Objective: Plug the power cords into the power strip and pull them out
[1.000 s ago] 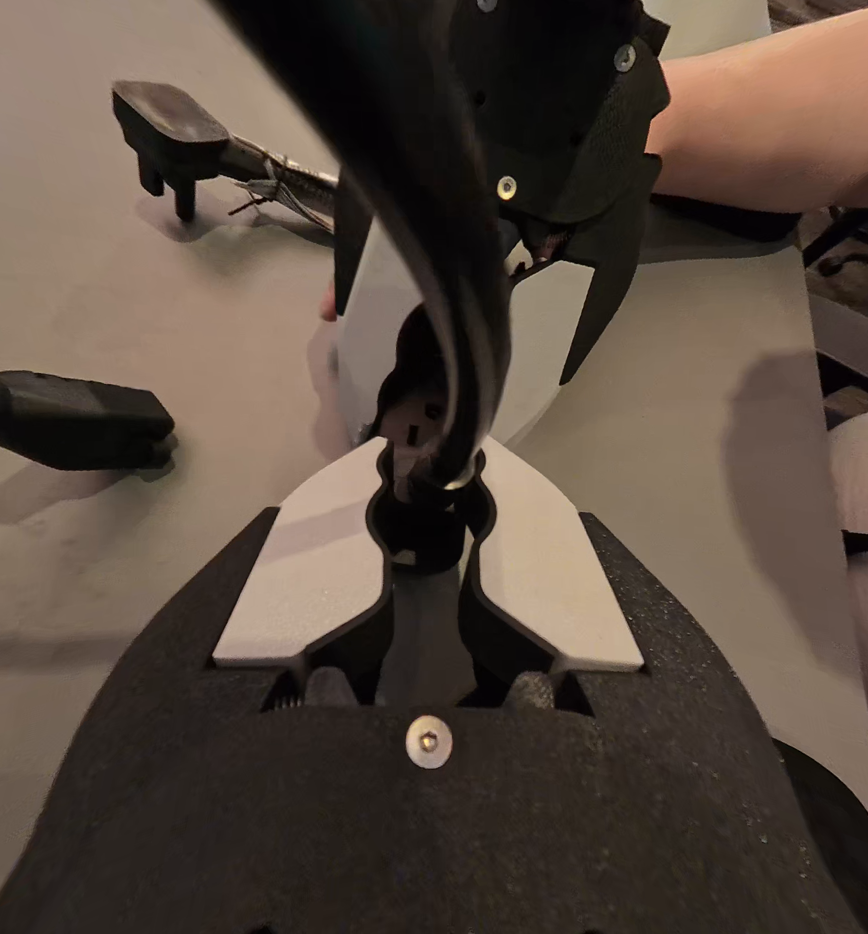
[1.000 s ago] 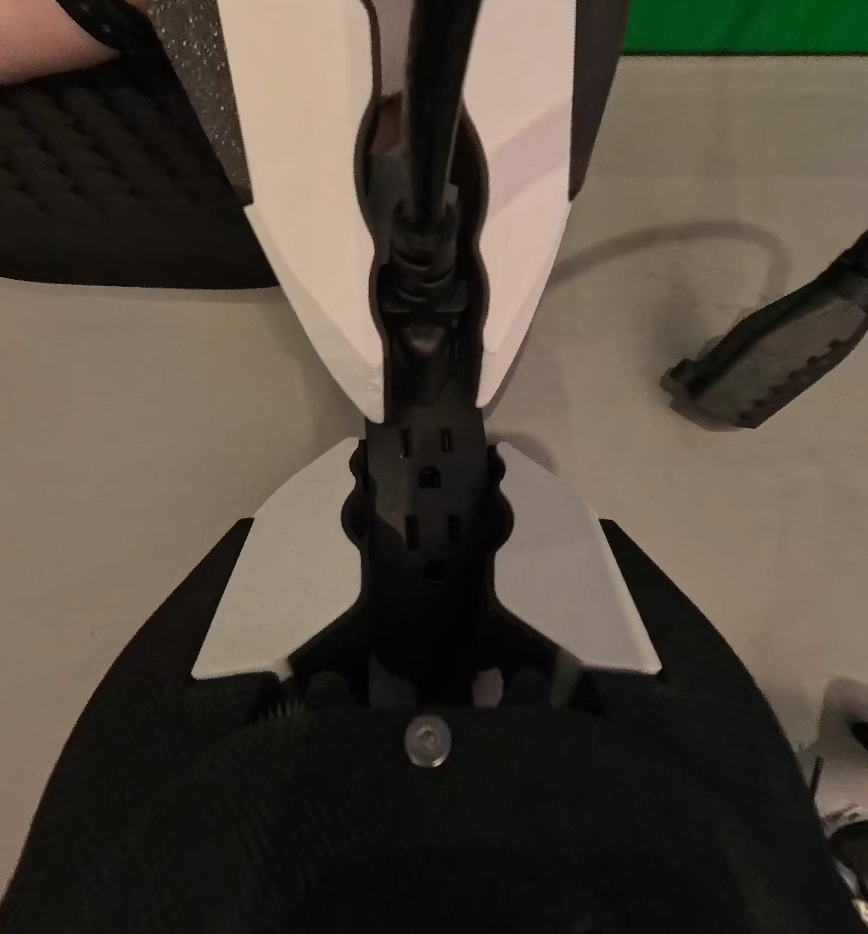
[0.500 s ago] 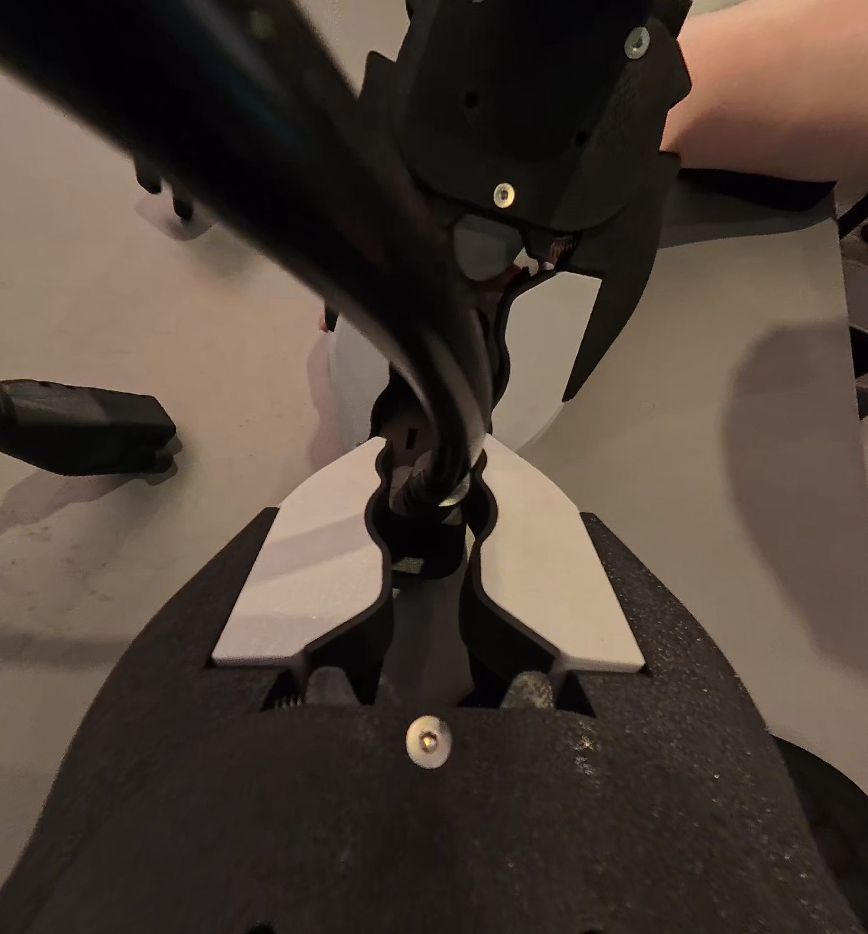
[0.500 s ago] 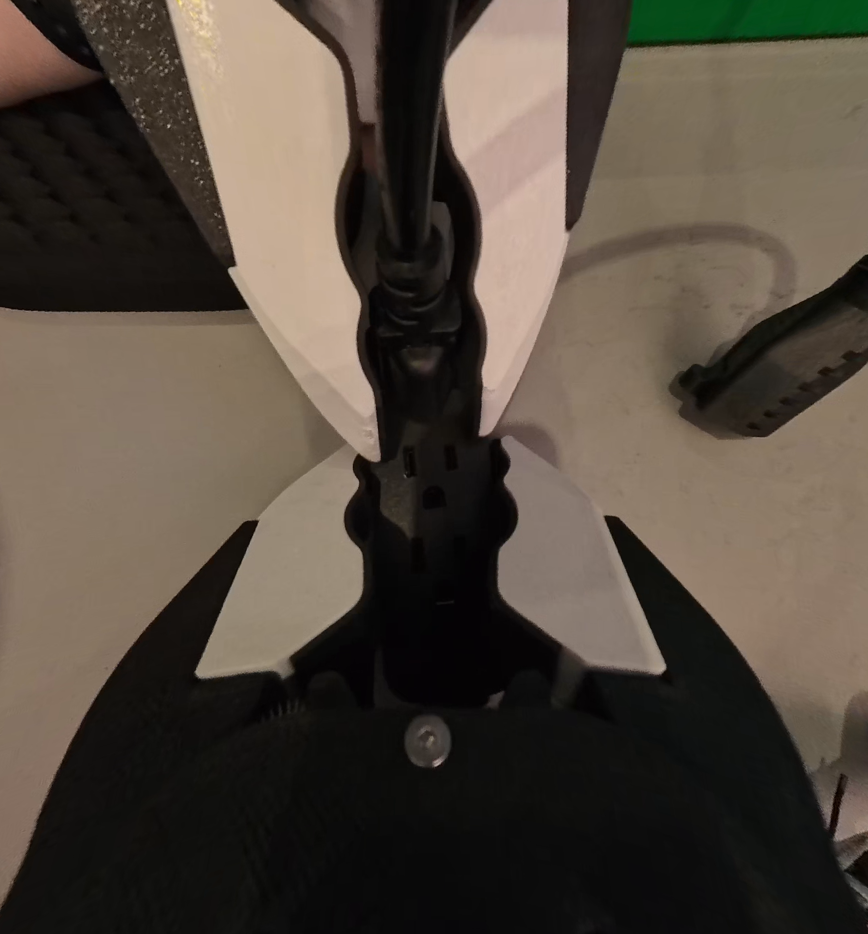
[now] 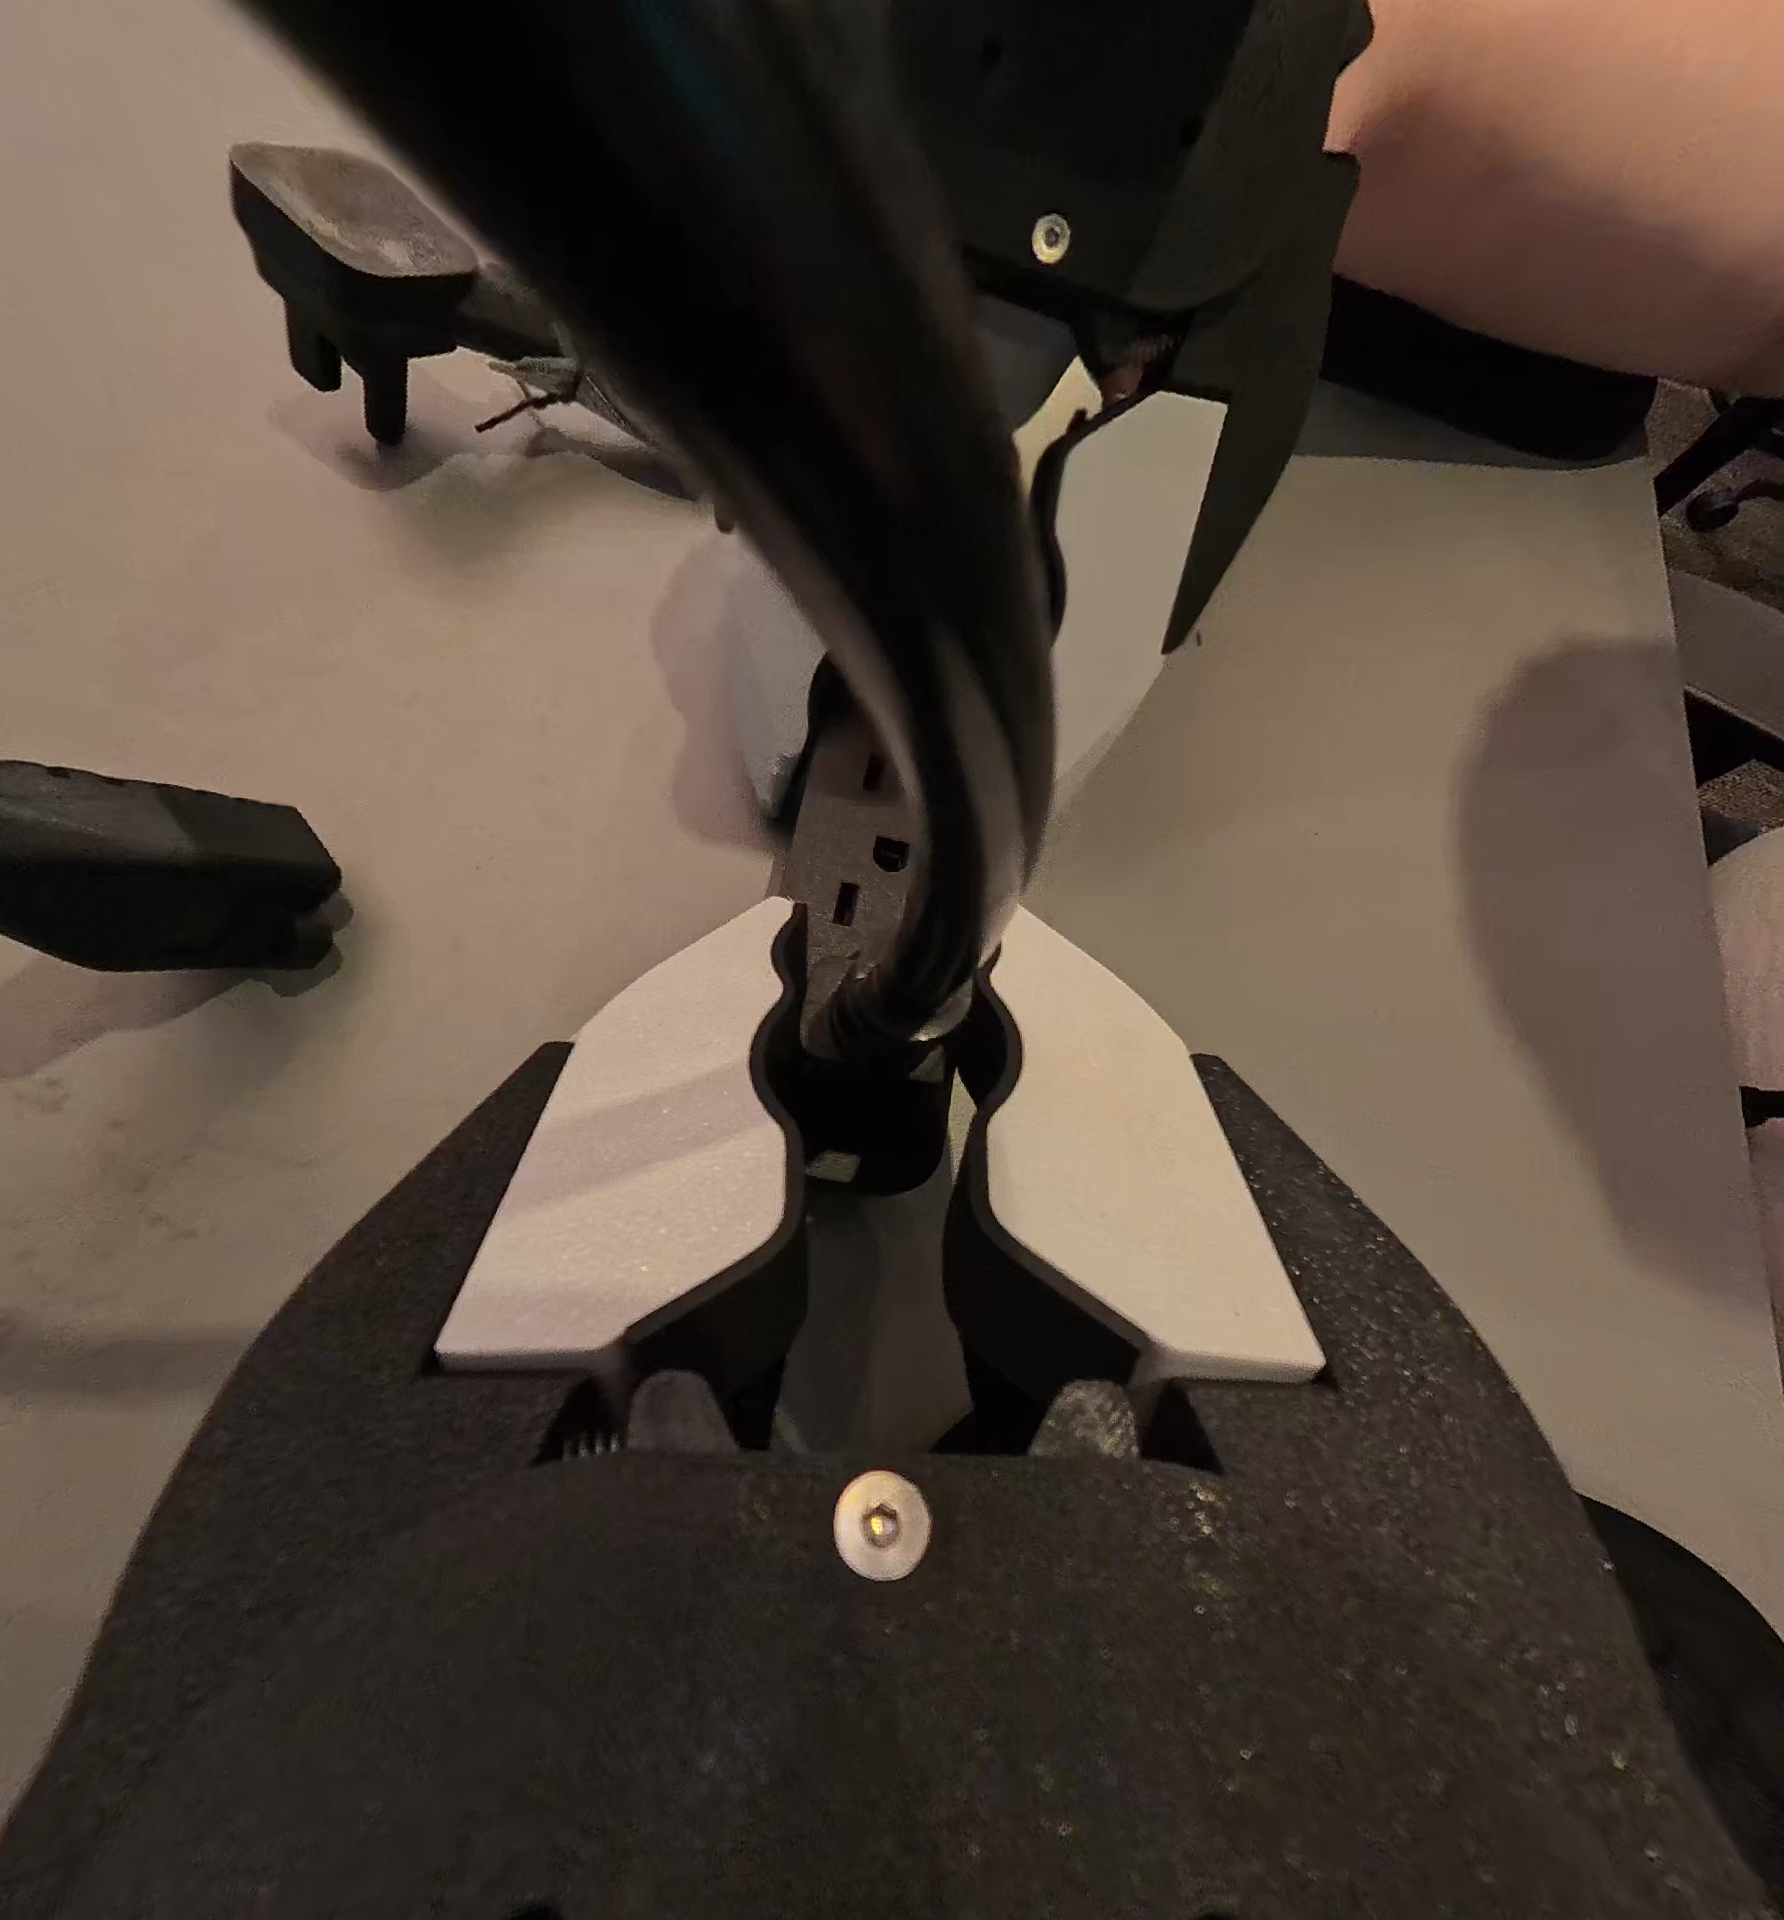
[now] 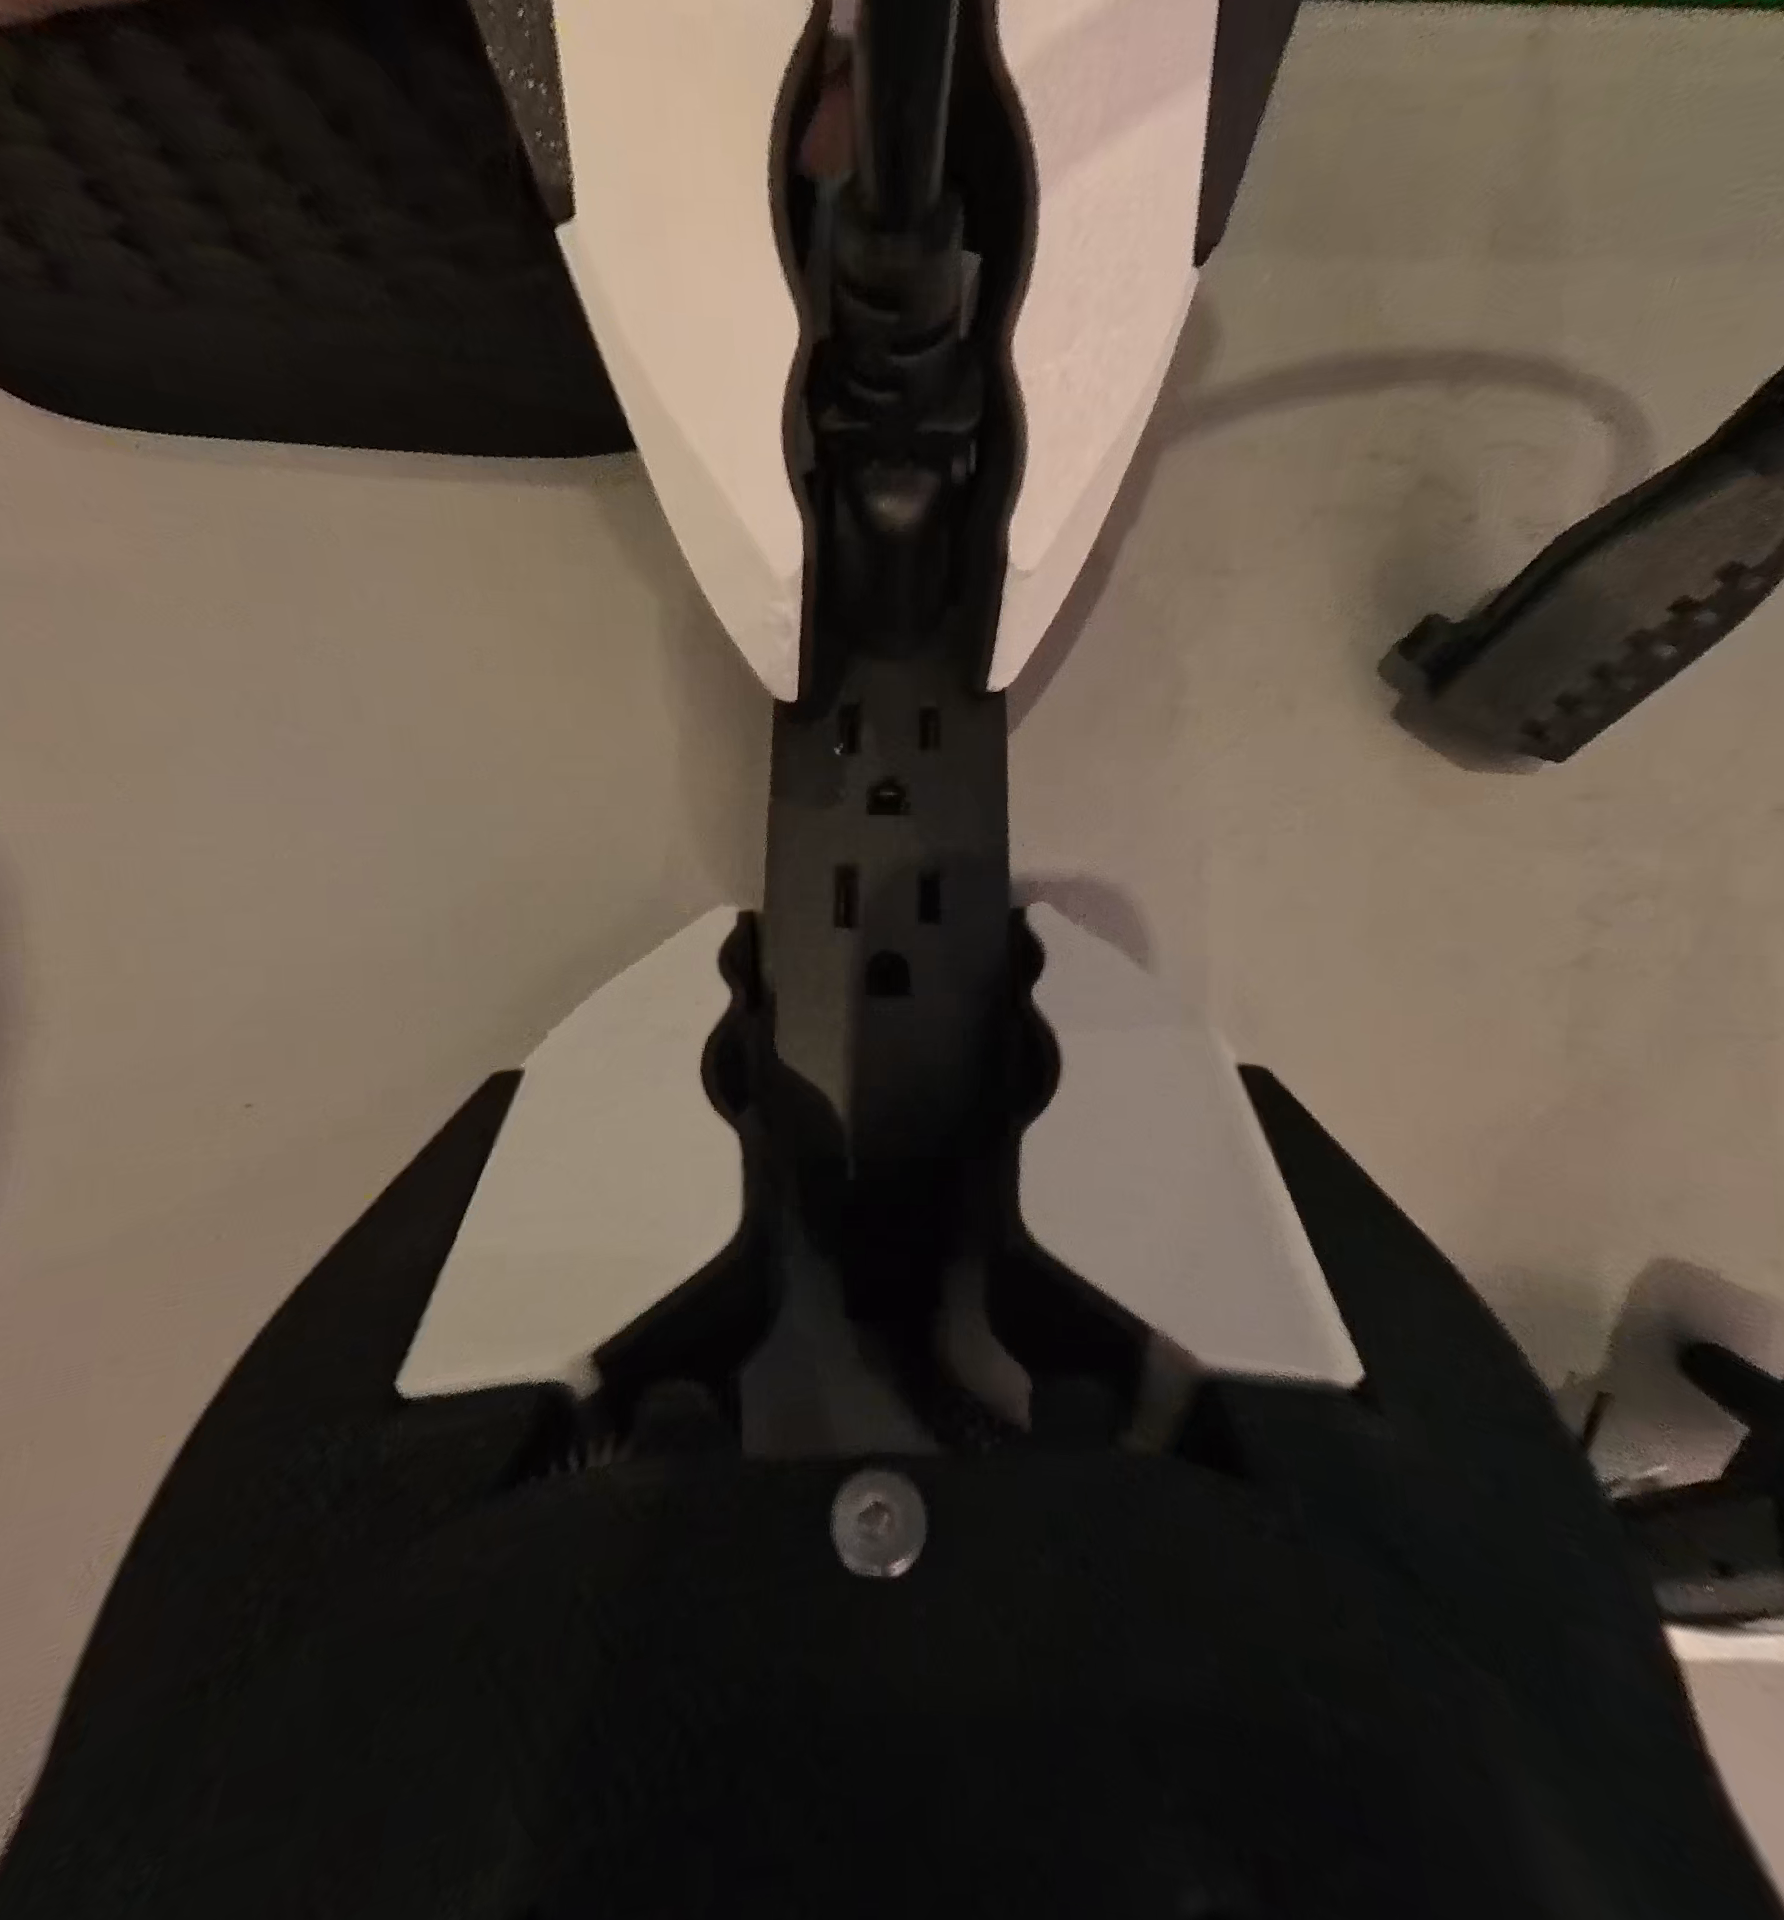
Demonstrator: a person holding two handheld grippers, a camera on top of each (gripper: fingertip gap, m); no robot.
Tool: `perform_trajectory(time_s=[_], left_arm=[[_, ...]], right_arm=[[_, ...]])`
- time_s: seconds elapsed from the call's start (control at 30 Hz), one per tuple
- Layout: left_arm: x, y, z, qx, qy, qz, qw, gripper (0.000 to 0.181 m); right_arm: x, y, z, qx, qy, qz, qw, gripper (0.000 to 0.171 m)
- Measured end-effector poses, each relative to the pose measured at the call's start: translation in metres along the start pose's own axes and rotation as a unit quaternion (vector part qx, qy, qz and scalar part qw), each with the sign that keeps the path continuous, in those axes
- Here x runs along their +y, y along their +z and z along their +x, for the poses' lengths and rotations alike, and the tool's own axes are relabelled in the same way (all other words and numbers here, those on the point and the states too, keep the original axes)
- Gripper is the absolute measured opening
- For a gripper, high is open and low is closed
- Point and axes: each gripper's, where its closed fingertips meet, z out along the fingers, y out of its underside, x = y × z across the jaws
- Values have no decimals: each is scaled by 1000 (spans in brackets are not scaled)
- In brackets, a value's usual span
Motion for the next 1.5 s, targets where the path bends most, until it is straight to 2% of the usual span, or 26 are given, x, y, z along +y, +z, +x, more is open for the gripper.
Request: perform_trajectory(time_s=[0.17,0.53,0.7,0.93,1.2,1.5], left_arm=[[0,0,-1,1,-4,2,1000,27],[-1,-1,-4,-5,-15,6,1000,27],[-1,-2,-10,-63,14,-36,997,27],[-4,-1,-14,-106,24,-54,993,26],[0,-4,-13,-44,-67,-7,997,26],[-12,-8,-15,-61,-66,14,996,24]], right_arm=[[-2,0,0,-20,34,1,999,46],[-4,5,4,32,39,2,999,46],[-4,5,5,36,44,-4,998,47],[-4,5,6,40,42,-20,998,46],[-3,5,6,35,43,-3,998,47],[-6,5,6,25,61,-1,998,47]])
